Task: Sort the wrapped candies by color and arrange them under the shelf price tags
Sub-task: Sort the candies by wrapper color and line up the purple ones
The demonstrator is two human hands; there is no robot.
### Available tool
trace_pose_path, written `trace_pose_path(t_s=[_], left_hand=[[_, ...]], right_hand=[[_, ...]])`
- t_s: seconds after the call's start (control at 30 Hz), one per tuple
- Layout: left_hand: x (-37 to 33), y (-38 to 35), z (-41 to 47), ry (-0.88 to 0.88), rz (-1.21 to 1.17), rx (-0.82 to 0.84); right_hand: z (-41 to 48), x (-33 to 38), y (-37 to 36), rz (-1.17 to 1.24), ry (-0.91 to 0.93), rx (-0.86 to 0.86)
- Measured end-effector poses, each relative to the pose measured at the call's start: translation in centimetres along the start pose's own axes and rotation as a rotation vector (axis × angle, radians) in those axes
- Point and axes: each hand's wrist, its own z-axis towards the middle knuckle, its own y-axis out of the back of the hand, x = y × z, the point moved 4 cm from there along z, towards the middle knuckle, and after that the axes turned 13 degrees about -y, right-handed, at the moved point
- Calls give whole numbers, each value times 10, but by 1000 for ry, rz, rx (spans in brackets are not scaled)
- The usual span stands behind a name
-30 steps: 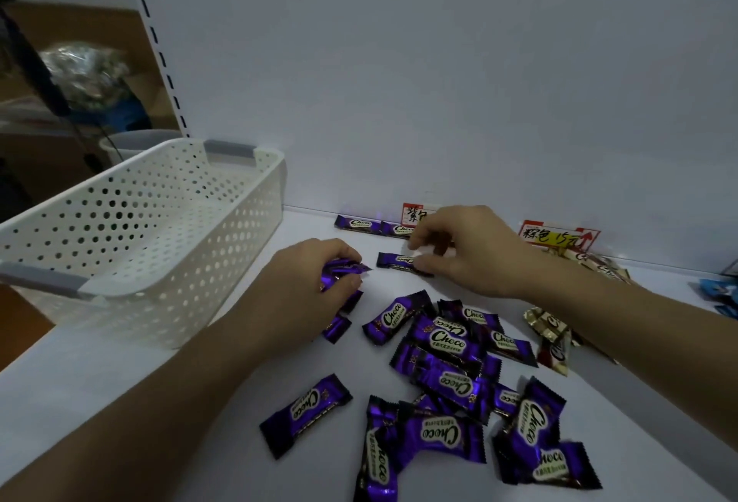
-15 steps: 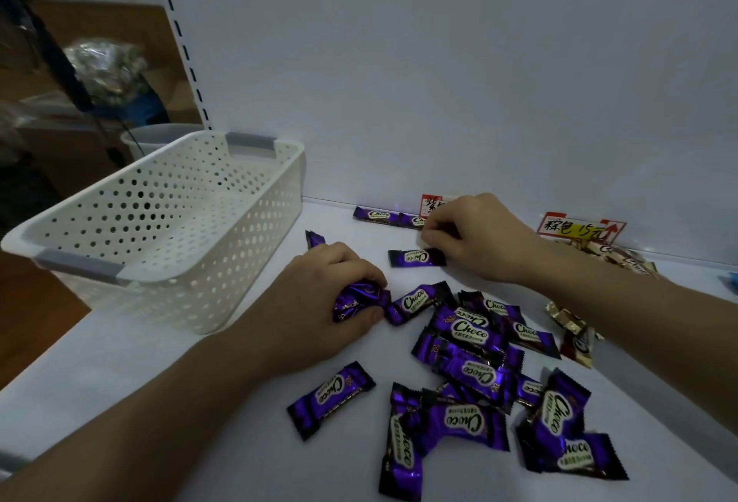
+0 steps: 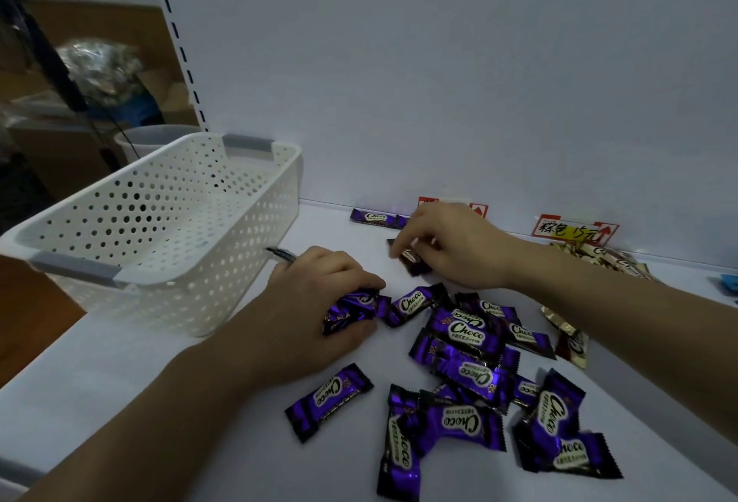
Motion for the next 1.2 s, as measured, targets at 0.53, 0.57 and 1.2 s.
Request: trace_pose_path(t_s=[0.53,0.57,1.2], left_hand=[[10,4,-9,152,151,0],[10,3,-9,147,145,6],[9,4,1,7,36,-55]], right_hand=[[30,18,-16,85,-111,-184],[33,20,-16,88,-109,-188],[6,32,4,379,-56,-93]])
